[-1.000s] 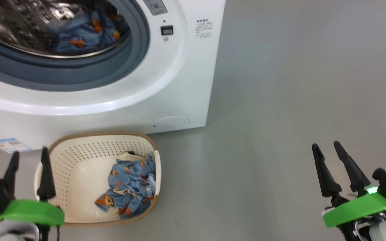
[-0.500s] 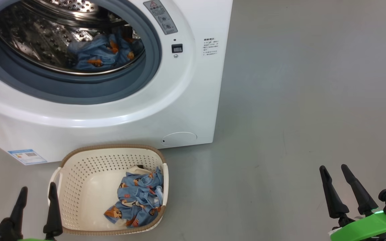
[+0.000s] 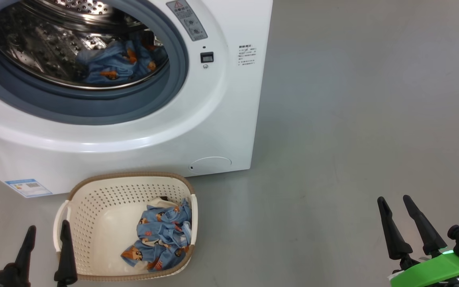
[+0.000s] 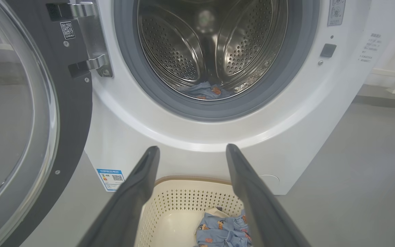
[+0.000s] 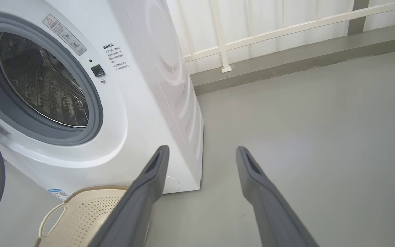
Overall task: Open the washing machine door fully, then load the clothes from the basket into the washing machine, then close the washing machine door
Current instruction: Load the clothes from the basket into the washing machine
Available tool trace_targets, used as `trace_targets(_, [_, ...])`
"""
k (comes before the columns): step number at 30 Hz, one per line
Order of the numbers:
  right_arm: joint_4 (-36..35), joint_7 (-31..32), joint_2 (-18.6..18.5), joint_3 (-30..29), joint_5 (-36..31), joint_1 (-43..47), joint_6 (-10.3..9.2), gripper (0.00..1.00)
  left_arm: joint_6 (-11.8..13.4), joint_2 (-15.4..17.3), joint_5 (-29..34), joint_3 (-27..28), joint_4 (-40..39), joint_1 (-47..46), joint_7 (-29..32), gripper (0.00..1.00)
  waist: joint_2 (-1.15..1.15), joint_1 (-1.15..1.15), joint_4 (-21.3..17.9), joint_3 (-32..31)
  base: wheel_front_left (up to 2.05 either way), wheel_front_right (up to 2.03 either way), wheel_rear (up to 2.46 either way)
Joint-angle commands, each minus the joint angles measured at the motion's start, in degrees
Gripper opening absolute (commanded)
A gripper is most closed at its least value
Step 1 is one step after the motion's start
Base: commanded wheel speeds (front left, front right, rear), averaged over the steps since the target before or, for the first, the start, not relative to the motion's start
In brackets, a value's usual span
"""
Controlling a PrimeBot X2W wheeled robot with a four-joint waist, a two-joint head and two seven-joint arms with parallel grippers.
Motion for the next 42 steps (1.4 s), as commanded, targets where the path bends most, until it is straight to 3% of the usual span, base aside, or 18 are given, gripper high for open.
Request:
trace_targets(1, [-1.52,-0.27,-0.64,1.35,-0.15,-0.62,0.16,1.00,-0.14,0.74,-0.63,1.88,-1.45,-1.05,-0.32,1.00,0.00,0.00,-0.28,0.36,0.00,0.00,0.00])
trace_targets(12, [-2.09,-0.27,0.17,1.29,-0.28,-2.50,0.16,1.00,-0.14,0.36,-1.72,-0.07,2.20,-3.23,-0.32,1.00,0.00,0.00,-0.63,3.65,0.00,0.00,0.00])
trace_targets(24, [-3.39,-0.27,1.99,0.88,-0.77,-7.80,0.16,1.00,-0.14,2.61,-4.80,-7.45,13.19,-12.58,-0.32,1.00,0.00,0.00,-1.25,14.31,0.00,0.00,0.00])
trace_targets(35, [-4.36,-0.27,3.56,1.61,-1.50,-12.84,0.16,1.00,-0.14,7.20,-9.66,-17.97,26.44,-24.75,-0.32,1.00,0.00,0.00,-2.99,23.77,0.00,0.00,0.00])
trace_targets(42, [-4.89,-0.27,4.27,2.34,-1.72,-15.05,0.16,1.00,-0.14,10.13,-16.19,-28.29,36.00,-32.59,-0.32,1.00,0.00,0.00,-4.27,28.50,0.00,0.00,0.00])
